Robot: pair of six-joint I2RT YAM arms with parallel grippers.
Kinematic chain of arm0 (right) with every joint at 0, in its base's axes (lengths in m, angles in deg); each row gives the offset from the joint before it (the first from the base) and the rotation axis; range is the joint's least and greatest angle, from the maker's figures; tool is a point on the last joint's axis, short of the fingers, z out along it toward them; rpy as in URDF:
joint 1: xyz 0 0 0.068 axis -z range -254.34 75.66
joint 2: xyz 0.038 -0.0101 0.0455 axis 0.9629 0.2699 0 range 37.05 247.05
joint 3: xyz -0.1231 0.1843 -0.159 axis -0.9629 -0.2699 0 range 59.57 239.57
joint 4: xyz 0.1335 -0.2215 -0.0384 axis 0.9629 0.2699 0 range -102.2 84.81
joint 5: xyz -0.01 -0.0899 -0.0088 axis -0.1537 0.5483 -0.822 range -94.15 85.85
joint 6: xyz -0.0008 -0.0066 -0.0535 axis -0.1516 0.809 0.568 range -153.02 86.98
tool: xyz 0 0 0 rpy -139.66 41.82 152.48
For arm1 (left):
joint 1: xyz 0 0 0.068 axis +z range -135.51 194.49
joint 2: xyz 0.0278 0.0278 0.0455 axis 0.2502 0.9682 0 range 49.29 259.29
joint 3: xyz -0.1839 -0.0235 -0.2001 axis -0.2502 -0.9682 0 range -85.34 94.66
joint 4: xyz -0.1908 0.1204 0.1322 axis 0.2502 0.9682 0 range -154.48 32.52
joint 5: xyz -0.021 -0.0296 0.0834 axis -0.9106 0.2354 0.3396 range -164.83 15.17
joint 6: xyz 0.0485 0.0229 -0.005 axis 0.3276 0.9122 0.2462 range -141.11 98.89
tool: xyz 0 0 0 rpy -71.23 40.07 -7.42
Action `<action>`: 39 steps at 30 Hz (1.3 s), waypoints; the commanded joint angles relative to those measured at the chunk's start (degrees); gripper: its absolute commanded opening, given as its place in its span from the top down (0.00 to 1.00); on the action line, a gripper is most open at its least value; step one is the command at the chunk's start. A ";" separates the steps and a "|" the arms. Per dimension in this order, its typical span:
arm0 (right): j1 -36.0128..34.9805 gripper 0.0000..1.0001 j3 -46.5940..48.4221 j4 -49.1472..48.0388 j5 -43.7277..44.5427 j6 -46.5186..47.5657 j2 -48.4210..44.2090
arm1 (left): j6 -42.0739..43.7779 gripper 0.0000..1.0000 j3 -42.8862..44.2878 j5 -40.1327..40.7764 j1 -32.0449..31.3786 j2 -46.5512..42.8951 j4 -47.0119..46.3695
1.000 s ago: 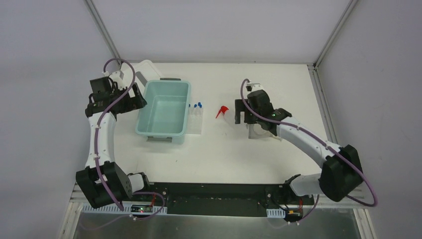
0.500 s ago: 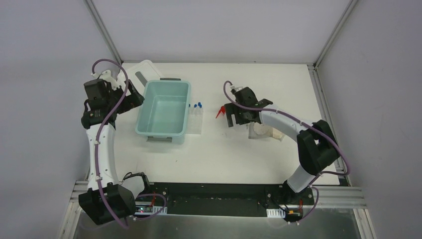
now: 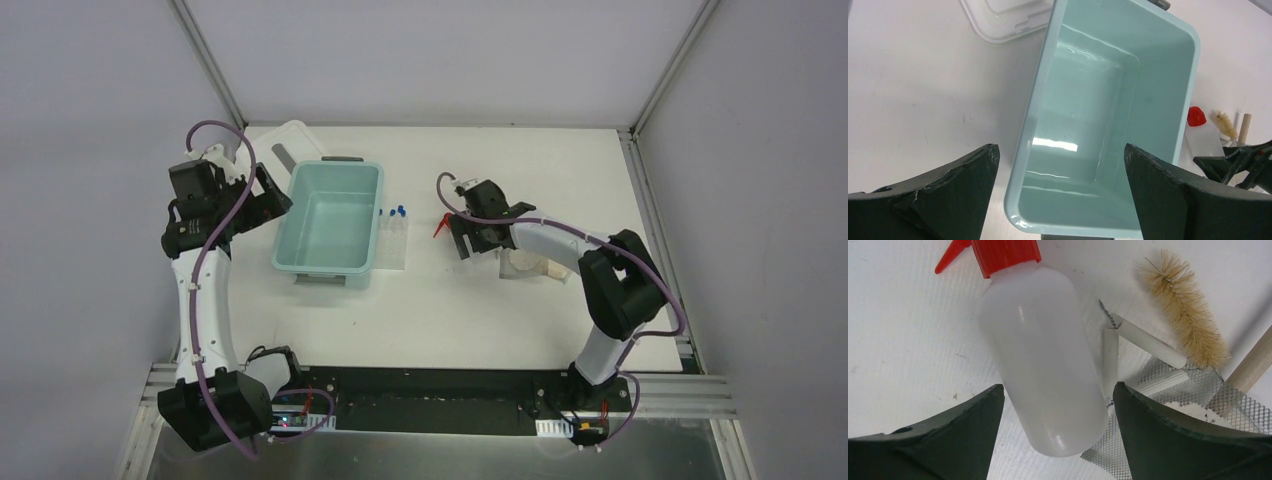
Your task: Organize the chemistry lab equipment
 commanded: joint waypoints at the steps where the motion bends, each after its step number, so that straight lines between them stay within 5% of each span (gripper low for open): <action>1: -0.51 0.16 1.15 -2.62 -0.09 3.04 1.76 | 0.76 0.01 3.85 -2.38 -0.32 -1.12 2.59; 4: -0.59 0.15 2.03 -2.56 0.01 3.73 3.26 | 0.90 0.01 4.93 -3.22 -0.36 -0.95 3.88; 9: -1.14 0.42 2.69 -1.31 0.92 3.79 3.82 | 0.67 0.02 6.39 -4.63 -0.43 -2.03 4.66; 13: -1.31 0.48 1.64 -2.59 -0.16 3.02 -0.55 | 0.18 0.05 8.46 -7.19 -1.32 -2.28 4.86; 21: -1.46 0.51 -4.75 -9.81 -5.67 -4.82 -18.83 | -6.83 0.07 13.61 -0.57 -15.68 -1.43 3.92; 29: -6.58 0.52 -11.06 -21.35 -3.32 -15.23 -36.03 | -21.84 0.11 9.27 -1.82 -30.85 -1.48 -16.09; 39: -16.71 0.53 -10.86 -26.26 5.17 -14.72 -40.25 | -26.86 0.11 4.96 1.45 -49.55 4.94 -37.03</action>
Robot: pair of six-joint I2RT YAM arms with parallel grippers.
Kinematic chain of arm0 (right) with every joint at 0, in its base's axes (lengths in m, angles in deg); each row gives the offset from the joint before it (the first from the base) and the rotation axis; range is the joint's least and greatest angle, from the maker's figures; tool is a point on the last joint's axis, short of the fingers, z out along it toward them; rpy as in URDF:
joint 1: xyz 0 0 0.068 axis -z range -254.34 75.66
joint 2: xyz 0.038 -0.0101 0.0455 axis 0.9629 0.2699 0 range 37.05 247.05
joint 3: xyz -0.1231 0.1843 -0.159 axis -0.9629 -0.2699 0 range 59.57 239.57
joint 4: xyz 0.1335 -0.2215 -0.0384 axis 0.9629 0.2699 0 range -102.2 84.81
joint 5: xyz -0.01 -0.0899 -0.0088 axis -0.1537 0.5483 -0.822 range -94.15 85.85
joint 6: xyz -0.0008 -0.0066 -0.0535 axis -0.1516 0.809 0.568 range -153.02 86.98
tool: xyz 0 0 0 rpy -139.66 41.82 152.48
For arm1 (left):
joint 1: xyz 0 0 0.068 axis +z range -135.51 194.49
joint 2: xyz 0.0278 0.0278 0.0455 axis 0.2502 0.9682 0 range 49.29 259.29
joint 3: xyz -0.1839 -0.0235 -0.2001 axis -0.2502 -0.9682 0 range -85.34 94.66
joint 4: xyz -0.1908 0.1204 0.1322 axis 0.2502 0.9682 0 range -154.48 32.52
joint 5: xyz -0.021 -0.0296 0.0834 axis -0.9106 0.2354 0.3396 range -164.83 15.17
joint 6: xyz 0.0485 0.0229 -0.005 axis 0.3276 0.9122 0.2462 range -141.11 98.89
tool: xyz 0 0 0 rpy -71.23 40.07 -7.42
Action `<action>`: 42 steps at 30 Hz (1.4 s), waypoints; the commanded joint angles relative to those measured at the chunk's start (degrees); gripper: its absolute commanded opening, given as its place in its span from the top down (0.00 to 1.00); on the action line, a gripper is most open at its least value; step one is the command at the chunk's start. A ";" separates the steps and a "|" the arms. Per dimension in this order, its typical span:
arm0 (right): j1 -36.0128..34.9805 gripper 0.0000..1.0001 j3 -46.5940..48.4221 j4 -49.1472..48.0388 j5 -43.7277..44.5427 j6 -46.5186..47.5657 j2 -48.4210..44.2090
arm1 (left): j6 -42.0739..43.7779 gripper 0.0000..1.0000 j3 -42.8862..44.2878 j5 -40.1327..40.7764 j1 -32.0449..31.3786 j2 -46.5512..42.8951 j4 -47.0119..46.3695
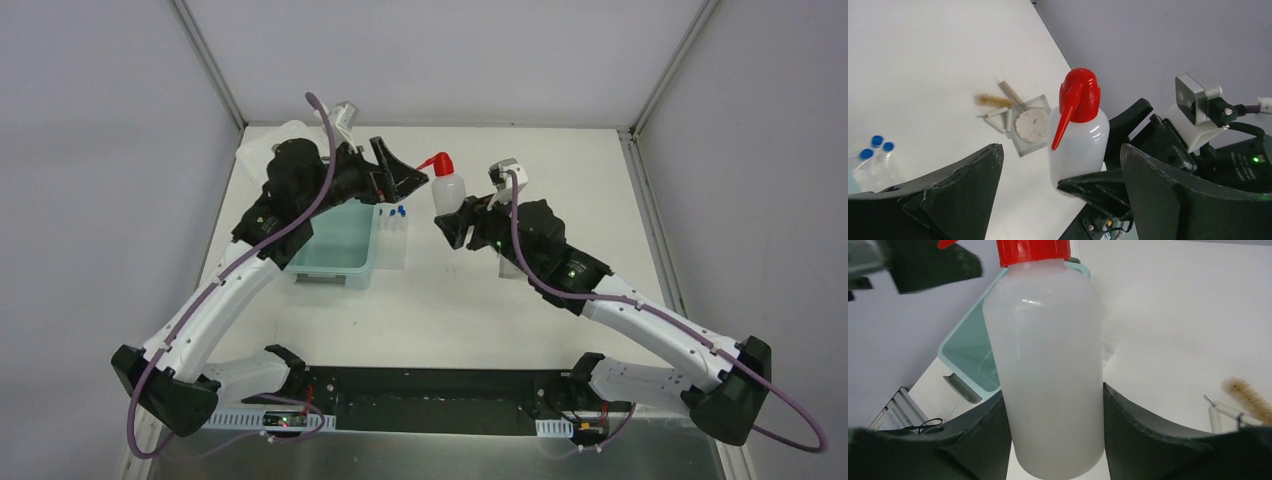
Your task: Organize the chemistry lab equipment
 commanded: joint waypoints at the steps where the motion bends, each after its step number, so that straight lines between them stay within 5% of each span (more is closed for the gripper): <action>1: -3.16 0.52 0.31 -5.30 4.57 -0.36 -1.81 | -4.05 0.10 -2.47 2.73 -4.56 2.90 -12.92; 20: -6.50 0.53 -0.11 -7.06 10.75 0.72 -2.84 | -5.66 0.14 -2.77 5.93 -11.55 8.66 -13.59; 31: -6.51 0.51 -0.02 -6.65 12.84 0.18 -2.24 | -7.15 0.43 -3.33 2.18 -12.68 10.32 -13.26; 34: -6.49 0.44 -0.18 -6.33 13.30 0.11 -2.32 | -6.70 0.55 -3.57 3.11 -12.75 10.15 -12.95; 38: -6.51 0.19 0.13 -4.48 13.95 0.51 -2.45 | -2.62 0.62 -1.61 7.59 -12.75 8.49 -8.22; 42: -6.50 0.05 -0.60 -2.32 14.73 1.26 -3.56 | 3.56 0.68 0.84 15.87 -12.07 5.45 -0.38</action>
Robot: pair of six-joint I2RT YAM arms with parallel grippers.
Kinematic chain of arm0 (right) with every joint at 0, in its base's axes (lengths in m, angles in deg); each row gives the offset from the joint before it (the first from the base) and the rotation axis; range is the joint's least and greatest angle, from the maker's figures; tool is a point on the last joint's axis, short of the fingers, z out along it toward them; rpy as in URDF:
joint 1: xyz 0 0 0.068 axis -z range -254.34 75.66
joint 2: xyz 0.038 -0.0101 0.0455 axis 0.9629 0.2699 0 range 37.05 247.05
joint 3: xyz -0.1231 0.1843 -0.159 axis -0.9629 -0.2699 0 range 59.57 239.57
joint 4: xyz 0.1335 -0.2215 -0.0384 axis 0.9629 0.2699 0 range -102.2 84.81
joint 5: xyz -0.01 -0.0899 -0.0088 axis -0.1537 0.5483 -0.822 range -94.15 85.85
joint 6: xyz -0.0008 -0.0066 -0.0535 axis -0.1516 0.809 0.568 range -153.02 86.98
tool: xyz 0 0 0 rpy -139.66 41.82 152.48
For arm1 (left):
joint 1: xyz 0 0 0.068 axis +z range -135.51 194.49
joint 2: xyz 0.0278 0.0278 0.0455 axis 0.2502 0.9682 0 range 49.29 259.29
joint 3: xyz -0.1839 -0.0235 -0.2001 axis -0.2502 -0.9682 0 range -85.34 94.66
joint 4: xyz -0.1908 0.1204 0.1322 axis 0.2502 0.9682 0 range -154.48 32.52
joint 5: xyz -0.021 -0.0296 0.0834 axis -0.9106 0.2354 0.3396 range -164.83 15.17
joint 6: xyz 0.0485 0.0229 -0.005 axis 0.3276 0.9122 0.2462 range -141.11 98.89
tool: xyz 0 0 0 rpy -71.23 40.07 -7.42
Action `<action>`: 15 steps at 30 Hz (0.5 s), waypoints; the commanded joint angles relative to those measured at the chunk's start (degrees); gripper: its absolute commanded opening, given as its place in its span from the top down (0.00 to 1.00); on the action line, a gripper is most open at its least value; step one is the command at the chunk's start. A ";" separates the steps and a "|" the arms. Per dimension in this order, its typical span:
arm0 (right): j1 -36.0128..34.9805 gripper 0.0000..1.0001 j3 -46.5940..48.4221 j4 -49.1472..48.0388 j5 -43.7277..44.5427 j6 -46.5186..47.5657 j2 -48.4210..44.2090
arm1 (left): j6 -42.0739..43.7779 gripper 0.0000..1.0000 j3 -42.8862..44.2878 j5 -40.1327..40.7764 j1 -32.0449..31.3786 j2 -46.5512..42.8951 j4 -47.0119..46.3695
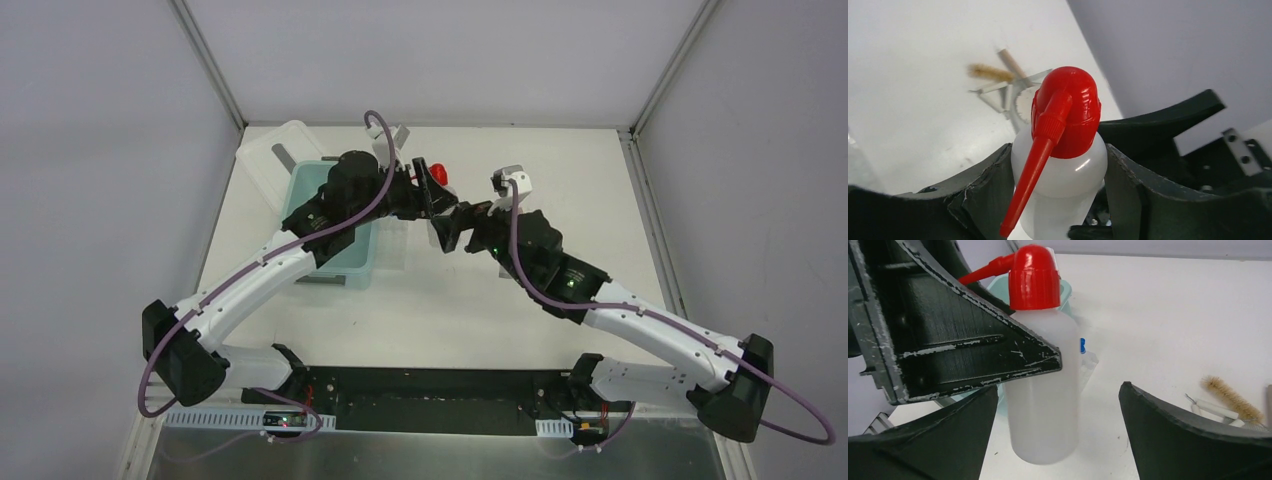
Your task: Organize the chemistry lab equipment
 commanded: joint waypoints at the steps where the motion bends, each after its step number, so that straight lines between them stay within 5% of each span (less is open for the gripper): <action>1: -0.08 0.02 -0.23 -0.17 2.48 0.80 -2.83 | 8.38 0.69 4.46 9.98 0.84 -4.62 9.00; 7: 3.11 0.01 -1.54 3.74 3.82 -1.88 -4.47 | 11.71 0.70 6.67 10.34 9.71 -6.67 17.78; 15: 19.97 0.01 -2.00 12.53 -5.19 -11.03 -5.50 | 22.81 0.69 11.76 9.96 22.60 -4.02 36.93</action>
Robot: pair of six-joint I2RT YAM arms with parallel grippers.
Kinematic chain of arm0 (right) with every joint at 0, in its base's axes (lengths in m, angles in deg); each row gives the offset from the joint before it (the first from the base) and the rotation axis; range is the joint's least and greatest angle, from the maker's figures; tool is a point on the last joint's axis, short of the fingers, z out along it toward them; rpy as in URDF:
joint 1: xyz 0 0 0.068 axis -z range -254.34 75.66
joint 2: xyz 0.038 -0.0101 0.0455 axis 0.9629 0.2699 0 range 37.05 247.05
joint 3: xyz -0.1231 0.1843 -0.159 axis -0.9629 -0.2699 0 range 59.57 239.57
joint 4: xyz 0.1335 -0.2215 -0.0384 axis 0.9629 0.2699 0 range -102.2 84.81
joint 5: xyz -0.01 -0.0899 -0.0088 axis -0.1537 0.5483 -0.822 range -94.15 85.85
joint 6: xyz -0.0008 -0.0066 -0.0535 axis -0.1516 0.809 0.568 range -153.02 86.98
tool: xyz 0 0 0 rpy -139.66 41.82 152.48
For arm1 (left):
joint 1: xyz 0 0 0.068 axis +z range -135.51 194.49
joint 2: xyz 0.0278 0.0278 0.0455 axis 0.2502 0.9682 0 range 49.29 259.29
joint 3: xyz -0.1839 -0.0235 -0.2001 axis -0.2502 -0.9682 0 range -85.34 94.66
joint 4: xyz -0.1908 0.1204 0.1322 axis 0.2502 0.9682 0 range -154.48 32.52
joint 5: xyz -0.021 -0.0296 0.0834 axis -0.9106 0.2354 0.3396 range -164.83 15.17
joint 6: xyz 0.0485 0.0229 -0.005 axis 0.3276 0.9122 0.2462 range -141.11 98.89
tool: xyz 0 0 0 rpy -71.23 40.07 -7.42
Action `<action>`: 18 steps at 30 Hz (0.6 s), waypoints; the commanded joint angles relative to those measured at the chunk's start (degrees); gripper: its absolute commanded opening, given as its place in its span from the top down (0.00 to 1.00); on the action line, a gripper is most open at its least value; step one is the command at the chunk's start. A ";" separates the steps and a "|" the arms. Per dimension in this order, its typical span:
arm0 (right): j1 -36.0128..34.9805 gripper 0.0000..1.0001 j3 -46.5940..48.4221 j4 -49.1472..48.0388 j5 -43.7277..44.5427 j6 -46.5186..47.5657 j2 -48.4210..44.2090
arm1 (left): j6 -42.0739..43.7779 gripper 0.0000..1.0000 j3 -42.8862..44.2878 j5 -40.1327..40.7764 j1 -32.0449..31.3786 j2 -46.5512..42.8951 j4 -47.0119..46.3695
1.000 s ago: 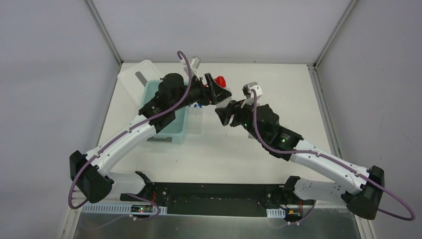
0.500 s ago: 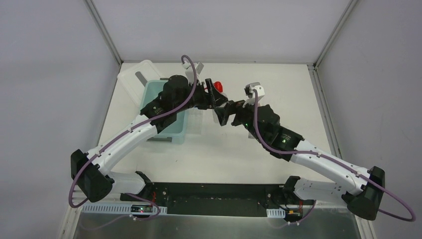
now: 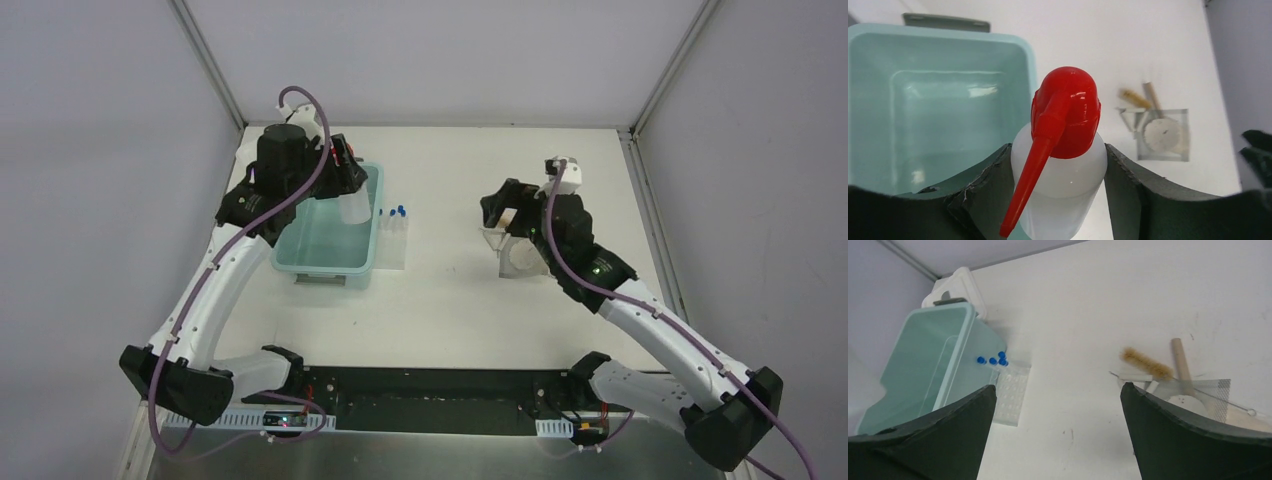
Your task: Organize the chemistry lab equipment
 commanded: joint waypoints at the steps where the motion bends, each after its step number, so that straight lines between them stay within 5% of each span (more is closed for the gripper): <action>1: 6.34 0.01 -0.03 5.02 -4.21 -5.44 -1.46 | 9.73 0.70 4.74 1.48 3.85 2.41 14.53; 18: 17.98 0.01 -5.98 6.86 -7.48 -11.09 -1.00 | 14.78 0.71 3.47 -1.28 7.46 23.83 18.52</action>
